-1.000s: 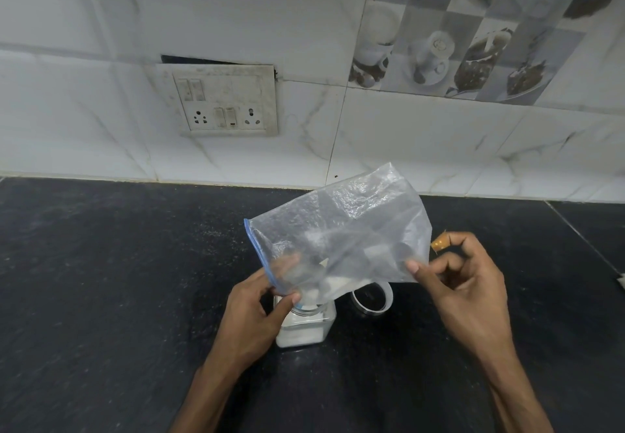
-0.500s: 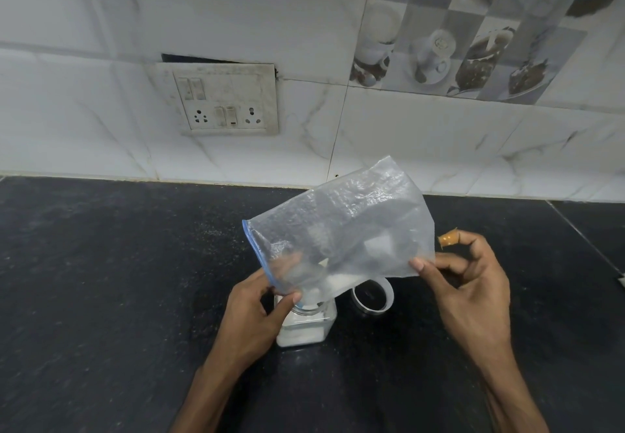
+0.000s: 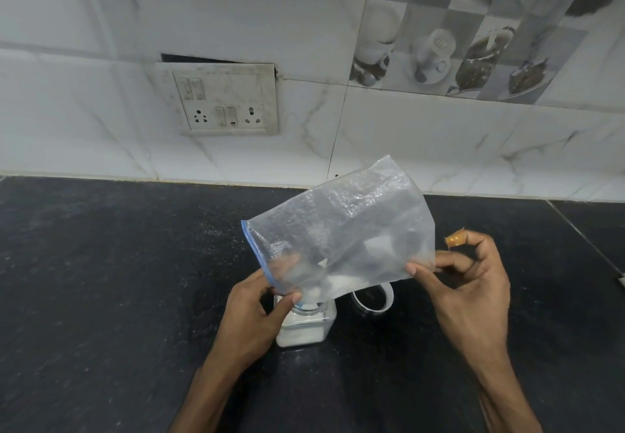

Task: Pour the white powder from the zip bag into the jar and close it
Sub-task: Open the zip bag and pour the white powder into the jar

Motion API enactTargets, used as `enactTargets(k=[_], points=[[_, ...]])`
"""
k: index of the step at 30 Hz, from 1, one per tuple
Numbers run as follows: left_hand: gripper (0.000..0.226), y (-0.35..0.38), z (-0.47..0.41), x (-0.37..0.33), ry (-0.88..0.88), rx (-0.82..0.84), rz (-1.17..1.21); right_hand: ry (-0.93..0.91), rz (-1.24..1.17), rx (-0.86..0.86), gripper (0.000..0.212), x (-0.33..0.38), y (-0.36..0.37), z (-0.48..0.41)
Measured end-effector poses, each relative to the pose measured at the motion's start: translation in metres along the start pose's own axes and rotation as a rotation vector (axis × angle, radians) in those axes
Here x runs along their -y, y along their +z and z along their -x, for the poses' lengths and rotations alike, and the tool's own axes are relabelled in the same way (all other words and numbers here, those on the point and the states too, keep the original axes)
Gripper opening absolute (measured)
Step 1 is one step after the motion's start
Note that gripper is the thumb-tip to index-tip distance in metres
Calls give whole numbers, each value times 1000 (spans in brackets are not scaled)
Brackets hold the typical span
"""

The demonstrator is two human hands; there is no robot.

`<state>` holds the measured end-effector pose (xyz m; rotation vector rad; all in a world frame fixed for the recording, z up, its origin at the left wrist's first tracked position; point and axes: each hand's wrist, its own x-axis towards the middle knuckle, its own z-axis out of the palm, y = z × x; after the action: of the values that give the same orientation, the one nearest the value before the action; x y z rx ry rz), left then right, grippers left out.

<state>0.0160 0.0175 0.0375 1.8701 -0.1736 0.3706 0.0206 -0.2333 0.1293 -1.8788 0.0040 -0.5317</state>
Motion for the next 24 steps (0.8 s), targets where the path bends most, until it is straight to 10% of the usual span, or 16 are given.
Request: enactTargets(k=[24], points=[[54,1,1,5,-35,-9,-26,-177,-58,-36,39,1,7,1]])
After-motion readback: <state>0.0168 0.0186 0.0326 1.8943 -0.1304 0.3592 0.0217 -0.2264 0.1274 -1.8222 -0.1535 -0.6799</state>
